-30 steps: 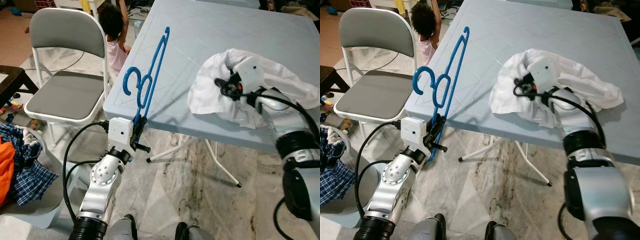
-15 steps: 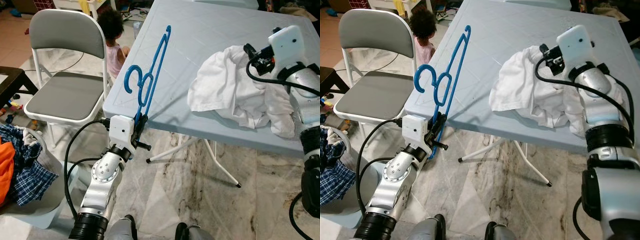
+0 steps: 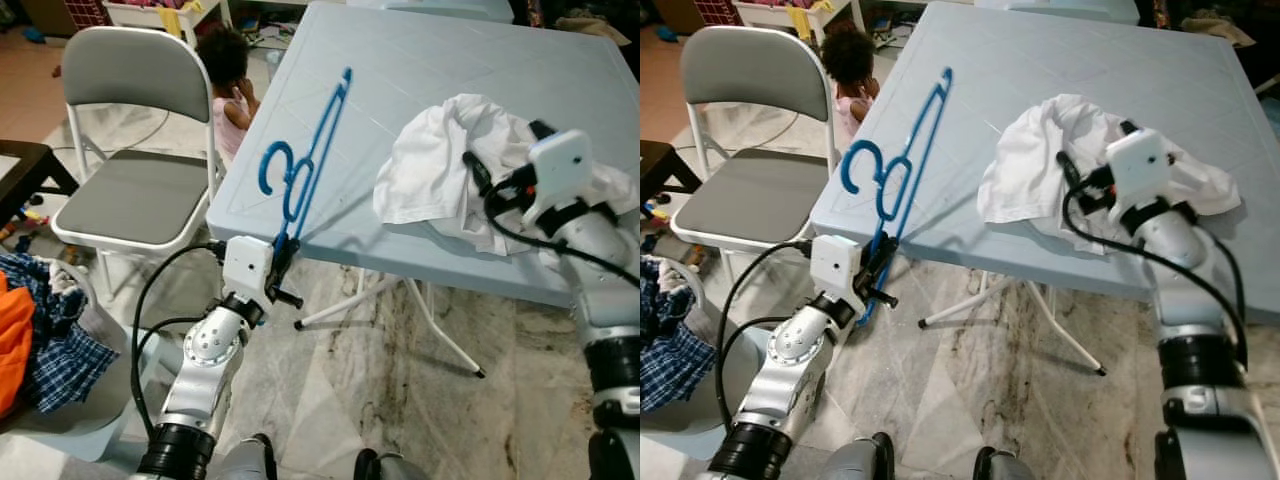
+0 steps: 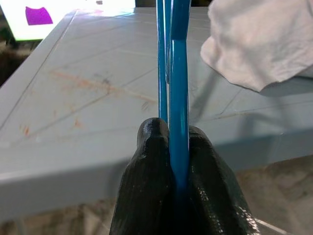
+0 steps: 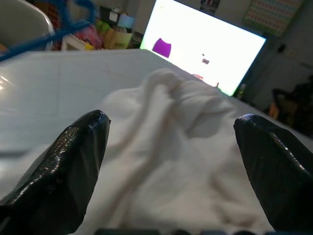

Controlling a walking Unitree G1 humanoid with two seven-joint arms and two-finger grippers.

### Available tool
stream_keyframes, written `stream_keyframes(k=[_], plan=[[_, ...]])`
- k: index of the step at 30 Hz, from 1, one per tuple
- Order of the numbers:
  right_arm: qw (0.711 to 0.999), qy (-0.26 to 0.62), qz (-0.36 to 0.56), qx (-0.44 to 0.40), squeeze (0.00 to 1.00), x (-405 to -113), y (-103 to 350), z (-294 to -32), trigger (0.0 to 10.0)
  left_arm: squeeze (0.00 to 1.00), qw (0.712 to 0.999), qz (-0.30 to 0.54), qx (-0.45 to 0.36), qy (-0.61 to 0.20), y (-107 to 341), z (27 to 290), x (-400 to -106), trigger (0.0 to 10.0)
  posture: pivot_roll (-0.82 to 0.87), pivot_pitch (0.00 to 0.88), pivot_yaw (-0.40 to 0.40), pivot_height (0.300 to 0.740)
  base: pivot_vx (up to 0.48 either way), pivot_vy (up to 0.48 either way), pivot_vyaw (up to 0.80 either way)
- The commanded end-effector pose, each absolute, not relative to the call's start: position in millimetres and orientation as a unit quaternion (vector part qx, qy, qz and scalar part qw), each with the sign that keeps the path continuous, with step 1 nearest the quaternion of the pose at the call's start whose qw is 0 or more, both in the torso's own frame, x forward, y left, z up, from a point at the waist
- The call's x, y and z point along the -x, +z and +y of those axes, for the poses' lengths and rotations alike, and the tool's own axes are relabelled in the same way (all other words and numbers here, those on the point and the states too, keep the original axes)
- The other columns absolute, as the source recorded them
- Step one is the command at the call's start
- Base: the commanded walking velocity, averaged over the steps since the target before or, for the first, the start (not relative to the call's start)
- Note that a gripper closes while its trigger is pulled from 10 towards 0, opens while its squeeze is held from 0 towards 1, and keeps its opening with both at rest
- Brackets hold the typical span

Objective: Hang hanger

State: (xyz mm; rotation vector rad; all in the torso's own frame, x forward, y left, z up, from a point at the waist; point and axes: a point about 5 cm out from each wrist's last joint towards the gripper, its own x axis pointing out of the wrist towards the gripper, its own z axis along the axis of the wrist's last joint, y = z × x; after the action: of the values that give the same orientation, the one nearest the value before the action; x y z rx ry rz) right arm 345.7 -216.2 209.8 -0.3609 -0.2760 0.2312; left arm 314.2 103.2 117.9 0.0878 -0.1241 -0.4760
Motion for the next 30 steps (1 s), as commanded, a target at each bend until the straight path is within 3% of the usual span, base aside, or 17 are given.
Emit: stream_keyframes(k=[1, 8, 9, 20, 24, 30], plan=[[0.971, 0.102, -0.145, 0.159, 1.0, -341.3, 212.4, -214.9, 10.0, 0.0, 0.963, -0.066, -0.075, -0.249, 117.8, 102.2, -315.5, 10.0, 0.01, 0.13, 0.049, 0.74, 0.0, 0.0, 0.0], [0.983, 0.064, -0.134, 0.109, 0.97, -330.9, 198.3, -210.5, 10.0, 0.0, 0.955, -0.066, -0.135, -0.256, 112.7, 110.6, -316.8, 10.0, 0.02, 0.118, 0.029, 0.74, 0.0, 0.0, 0.0], [0.986, 0.053, -0.128, 0.094, 0.0, -329.0, 193.9, -209.6, 10.0, 0.0, 0.957, -0.069, -0.14, -0.245, 112.7, 113.3, -317.0, 10.0, 0.03, 0.115, 0.022, 0.74, 0.0, 0.0, 0.0], [0.993, -0.03, -0.114, 0.032, 0.0, -300.1, 168.3, -213.9, 10.0, 0.0, 0.983, -0.085, -0.112, -0.116, 120.7, 129.8, -315.1, 10.0, 0.03, 0.104, 0.012, 0.74, 0.0, 0.0, 0.0], [0.993, -0.04, -0.114, 0.013, 0.0, -298.9, 169.1, -217.2, 10.0, 0.0, 0.984, -0.099, -0.098, -0.114, 132.6, 124.6, -312.5, 10.0, 0.04, 0.106, 0.013, 0.74, 0.0, 0.0, 0.0], [0.993, -0.025, -0.111, 0.006, 0.0, -303.7, 170.0, -204.5, 10.0, 0.0, 0.971, -0.111, -0.139, -0.158, 134.8, 110.1, -309.4, 10.0, 0.05, 0.107, 0.004, 0.74, 0.0, 0.0, 0.0]])
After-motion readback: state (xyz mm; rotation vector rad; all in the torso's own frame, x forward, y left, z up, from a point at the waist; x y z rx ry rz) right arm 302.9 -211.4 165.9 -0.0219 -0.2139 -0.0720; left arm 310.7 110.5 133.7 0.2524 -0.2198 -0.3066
